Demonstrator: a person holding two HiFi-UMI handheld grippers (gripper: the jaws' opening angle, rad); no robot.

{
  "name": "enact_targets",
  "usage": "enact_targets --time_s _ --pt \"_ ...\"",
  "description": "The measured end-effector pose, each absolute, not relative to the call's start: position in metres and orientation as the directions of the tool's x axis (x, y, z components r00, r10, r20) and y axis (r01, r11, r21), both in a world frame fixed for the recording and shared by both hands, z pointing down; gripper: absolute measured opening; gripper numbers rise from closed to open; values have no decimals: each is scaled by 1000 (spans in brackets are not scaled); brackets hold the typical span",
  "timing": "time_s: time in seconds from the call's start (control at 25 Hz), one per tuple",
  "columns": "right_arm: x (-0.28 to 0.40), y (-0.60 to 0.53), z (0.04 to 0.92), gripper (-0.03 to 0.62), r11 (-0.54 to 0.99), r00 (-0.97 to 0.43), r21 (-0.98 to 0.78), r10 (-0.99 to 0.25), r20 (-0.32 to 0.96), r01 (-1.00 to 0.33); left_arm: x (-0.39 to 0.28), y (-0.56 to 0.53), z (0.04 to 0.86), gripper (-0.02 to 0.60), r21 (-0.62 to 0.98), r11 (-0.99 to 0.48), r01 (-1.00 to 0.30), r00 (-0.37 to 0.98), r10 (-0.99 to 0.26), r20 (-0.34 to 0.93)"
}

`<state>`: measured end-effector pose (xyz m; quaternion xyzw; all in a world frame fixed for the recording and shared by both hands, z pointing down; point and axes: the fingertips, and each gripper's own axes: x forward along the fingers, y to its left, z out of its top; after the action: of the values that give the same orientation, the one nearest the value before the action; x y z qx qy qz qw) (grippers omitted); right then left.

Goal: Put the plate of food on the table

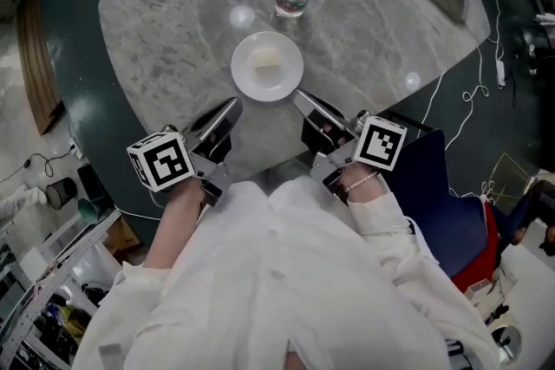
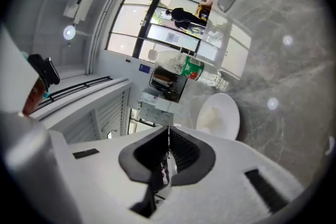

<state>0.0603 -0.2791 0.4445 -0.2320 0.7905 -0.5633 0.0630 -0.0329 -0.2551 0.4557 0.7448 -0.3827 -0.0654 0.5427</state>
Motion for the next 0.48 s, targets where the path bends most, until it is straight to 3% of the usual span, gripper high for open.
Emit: enact_targets --time_s 0.2,0.48 --pt "50 -280 420 8 387 -914 -863 -363 182 -325 -37 -259 421 15 789 -243 -565 666 -698 262" --pt "48 -279 398 6 530 -936 -778 -278 217 -338 -22 -251 400 15 792 -313 -524 701 -687 192"
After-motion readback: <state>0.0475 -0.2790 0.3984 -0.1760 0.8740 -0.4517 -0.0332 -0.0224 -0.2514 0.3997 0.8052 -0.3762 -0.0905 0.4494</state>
